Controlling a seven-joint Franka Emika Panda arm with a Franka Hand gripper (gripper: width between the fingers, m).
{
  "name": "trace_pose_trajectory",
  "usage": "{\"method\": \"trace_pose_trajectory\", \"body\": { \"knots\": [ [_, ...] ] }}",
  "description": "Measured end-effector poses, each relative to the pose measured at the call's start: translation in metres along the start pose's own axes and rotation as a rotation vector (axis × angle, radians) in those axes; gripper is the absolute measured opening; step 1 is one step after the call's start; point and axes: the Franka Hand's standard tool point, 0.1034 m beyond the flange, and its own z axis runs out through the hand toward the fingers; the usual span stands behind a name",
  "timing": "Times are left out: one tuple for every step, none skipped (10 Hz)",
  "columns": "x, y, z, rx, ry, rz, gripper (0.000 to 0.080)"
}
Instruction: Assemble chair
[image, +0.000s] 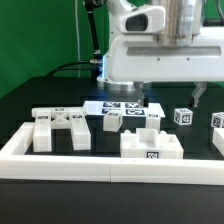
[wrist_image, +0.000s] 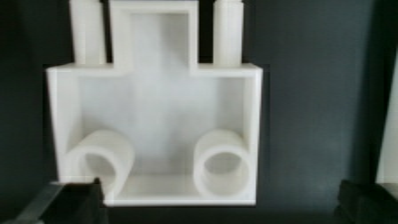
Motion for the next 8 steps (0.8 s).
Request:
{"method": "trace_pose_trajectory", "body": {
  "knots": [
    [0.000,-0.004,0.011,0.002,0.002,0.000,0.0650],
    [-0.001,-0.006,0.019,0.002,-0.001,-0.002,0.0650],
    [-0.001,-0.006,0.026,0.004,0.002,-0.003,0.0650],
    [-0.002,-0.006,0.033,0.004,-0.003,-0.004,0.0650],
    [0.000,-0.005,0.039,0.004,-0.008,-0.005,0.0650],
    [0.001,-0.004,0.044,0.005,-0.010,-0.010,0.0650],
    [0.001,-0.005,0.049,0.005,-0.012,-0.011,0.0650],
    [0.001,-0.005,0.052,0.006,-0.016,-0.011,0.0650]
  ]
}}
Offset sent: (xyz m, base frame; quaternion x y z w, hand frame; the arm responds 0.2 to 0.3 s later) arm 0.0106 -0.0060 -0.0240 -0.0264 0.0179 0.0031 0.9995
